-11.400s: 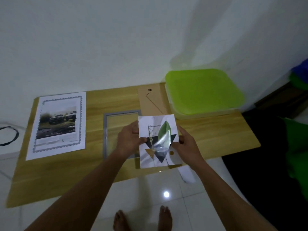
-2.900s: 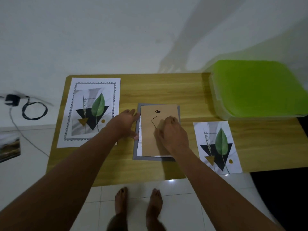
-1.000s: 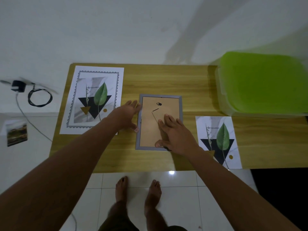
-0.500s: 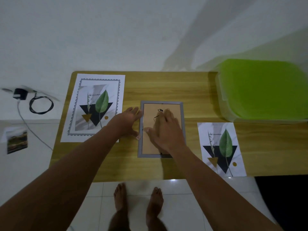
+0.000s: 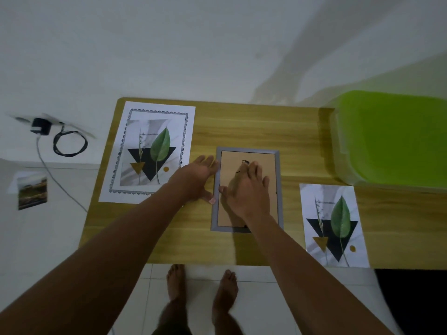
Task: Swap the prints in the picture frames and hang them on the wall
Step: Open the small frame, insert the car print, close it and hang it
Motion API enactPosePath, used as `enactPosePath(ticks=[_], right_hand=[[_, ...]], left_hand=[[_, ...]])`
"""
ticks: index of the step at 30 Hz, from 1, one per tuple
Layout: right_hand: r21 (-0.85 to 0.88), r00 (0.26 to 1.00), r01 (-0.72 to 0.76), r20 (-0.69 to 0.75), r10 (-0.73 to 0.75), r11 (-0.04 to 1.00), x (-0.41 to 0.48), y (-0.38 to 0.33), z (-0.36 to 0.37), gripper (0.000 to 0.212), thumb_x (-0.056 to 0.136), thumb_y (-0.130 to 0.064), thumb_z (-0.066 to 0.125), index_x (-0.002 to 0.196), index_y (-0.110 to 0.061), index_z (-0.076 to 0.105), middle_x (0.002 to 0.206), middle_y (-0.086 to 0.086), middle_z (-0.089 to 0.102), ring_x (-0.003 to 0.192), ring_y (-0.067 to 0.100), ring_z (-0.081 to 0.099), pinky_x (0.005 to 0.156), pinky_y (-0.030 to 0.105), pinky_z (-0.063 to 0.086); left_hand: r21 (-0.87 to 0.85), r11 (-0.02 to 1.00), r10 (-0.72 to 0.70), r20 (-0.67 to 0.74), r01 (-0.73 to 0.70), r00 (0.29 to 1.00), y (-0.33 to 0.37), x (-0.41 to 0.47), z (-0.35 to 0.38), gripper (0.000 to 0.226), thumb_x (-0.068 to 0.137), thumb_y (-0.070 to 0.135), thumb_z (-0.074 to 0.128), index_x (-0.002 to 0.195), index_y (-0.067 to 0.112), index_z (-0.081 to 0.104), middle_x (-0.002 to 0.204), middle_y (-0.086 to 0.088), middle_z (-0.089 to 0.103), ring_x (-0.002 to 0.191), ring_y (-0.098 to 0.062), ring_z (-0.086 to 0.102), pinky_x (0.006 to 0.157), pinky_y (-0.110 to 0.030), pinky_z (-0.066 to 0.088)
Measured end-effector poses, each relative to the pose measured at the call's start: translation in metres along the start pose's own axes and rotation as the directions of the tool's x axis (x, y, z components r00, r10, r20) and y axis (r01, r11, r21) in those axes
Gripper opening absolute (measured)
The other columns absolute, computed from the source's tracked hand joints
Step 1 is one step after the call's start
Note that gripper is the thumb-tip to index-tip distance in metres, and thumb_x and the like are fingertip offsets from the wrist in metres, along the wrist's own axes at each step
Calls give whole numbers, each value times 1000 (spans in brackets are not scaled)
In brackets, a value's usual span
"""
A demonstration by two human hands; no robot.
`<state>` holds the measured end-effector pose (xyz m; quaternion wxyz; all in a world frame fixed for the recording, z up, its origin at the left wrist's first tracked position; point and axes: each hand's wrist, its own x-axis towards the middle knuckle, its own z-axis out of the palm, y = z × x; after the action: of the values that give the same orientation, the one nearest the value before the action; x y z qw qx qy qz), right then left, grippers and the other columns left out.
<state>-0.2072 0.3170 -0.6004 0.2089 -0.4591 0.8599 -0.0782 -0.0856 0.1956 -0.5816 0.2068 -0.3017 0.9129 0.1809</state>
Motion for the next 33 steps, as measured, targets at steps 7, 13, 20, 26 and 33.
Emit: enactPosePath(ticks=[7,13,20,26,33], right_hand=[[35,995,96,4,-96,995,-6,18,-9,82,97,-58,41,156,-8,15,164,13,12,152,26,4,123,45,9],[0,983,178,-46,-177,984,2,26,-30,58,96,-36,50,146,-11,36,145,12,45,137,30,38,110,43,37],[-31,965,256,76,-253,966,34,41,-47,70,89,-28,63,149,-10,31,159,15,23,150,30,15,117,48,28],[-25,954,259,161,-252,966,43,44,-55,77,93,-33,61,155,-13,19,164,8,13,152,23,8,114,40,29],[0,958,237,164,-234,971,46,44,-55,77,91,-33,65,153,-14,24,164,7,15,152,20,8,114,40,30]], left_hand=[[-18,1000,-3,-11,3,1000,0,-2,0,113,72,46,79,155,17,8,164,-3,4,150,-23,1,117,-46,23],[-15,1000,12,-52,-13,999,4,-4,-4,112,67,43,84,154,13,19,162,-8,15,149,-27,11,115,-47,29],[-34,999,-23,10,23,1000,7,7,-7,129,62,40,88,155,8,4,163,-15,-1,150,-33,0,118,-47,19],[-14,998,-57,62,58,996,9,12,-8,129,66,38,86,155,11,-4,163,-10,-9,150,-31,-6,118,-48,18],[-18,998,-62,62,63,996,10,12,-9,128,66,36,86,155,11,-4,163,-10,-8,149,-31,-6,118,-47,16]])
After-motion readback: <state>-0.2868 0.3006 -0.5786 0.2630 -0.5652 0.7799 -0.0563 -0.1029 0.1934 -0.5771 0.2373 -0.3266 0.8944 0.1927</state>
